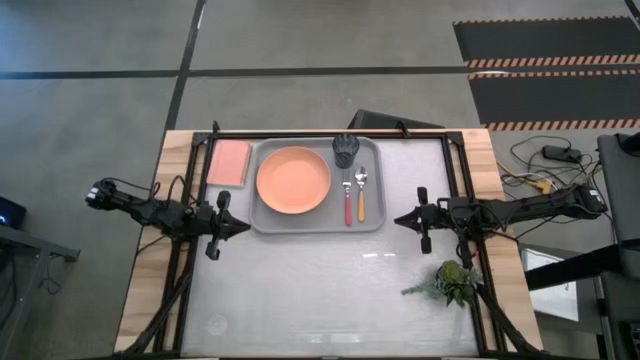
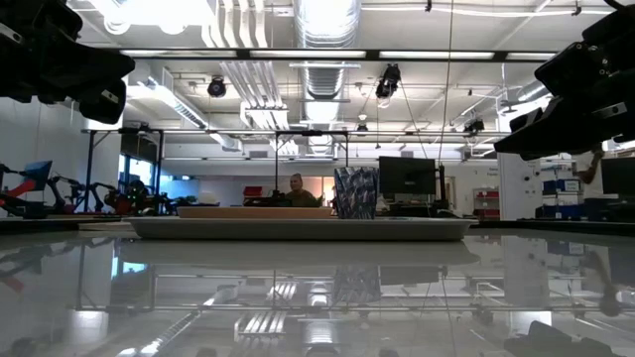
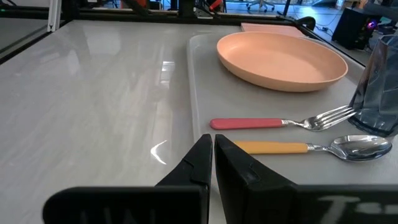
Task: Pick and place plate/cup/fork/spoon on tray
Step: Return to Home Position
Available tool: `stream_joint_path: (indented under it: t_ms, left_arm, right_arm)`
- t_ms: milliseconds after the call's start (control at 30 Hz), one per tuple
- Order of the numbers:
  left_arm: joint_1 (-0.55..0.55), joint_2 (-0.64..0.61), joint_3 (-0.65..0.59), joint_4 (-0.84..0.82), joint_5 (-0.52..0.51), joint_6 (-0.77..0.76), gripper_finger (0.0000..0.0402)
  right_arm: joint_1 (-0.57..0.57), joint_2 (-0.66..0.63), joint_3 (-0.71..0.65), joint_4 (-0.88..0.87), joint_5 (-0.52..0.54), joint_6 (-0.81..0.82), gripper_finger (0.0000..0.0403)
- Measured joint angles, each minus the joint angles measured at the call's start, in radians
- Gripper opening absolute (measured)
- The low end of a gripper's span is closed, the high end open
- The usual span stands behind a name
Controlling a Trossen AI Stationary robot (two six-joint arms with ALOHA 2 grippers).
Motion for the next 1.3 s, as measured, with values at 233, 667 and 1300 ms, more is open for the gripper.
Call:
stream_joint_path:
  t_ms: [233,667,1300]
  left_arm:
    - [0.0,0.0,0.0,0.0,0.0,0.0,0.0]
    - [0.0,0.0,0.0,0.0,0.0,0.0,0.0]
    - [0.0,0.002,0.0,0.0,0.001,0.0,0.0]
  right_arm:
    - [0.0,-0.086,0.0,0.053,0.0,-0.22,0.0009]
    - [-0.016,-0.271,0.0,0.062,0.001,-0.22,0.0009]
    - [-0.018,-0.345,0.0,0.093,0.0,-0.071,0.0009]
